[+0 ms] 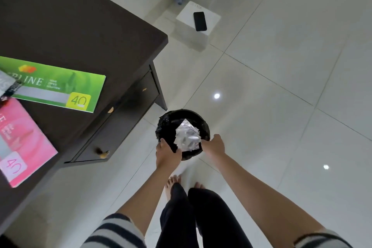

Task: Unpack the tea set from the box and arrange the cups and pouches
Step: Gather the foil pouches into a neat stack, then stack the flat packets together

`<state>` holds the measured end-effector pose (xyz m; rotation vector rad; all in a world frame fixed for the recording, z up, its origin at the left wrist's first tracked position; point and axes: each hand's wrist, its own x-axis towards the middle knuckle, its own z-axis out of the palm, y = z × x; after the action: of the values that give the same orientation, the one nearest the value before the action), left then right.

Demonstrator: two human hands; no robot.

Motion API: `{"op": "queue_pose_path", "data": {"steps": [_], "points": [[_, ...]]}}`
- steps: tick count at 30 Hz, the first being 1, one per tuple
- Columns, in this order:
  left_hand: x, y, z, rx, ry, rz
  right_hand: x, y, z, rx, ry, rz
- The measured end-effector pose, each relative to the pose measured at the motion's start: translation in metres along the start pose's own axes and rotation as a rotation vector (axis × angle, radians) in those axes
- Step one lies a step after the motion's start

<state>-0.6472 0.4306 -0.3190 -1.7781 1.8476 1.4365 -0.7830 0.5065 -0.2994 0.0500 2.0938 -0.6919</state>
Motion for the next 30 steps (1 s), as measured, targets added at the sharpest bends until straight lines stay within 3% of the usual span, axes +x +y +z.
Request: {"op": "queue_pose_path", "data": {"steps": [6,15,20,25,30], "points": [[-0.007,-0.024,-0.006,0.082,-0.018,-0.093,-0.006,0.012,0.000,-0.107,-0.011,0.011],[-0.047,0.007,-0.054,-0.004,0.097,-0.003,-0.068,-0.039,0.003,-0.049,-0.080,-0.148],[-0.088,0.032,-0.102,-0.197,0.329,0.170,-0.108,-0.086,0.010,-0.004,-0.050,-0.340],[-0.118,0.046,-0.163,-0.296,0.605,0.362,-0.152,-0.155,0.033,0.086,0.045,-0.706],[-0.112,0.030,-0.229,-0.305,0.785,0.287,-0.178,-0.220,0.082,-0.039,-0.045,-0.945]]}}
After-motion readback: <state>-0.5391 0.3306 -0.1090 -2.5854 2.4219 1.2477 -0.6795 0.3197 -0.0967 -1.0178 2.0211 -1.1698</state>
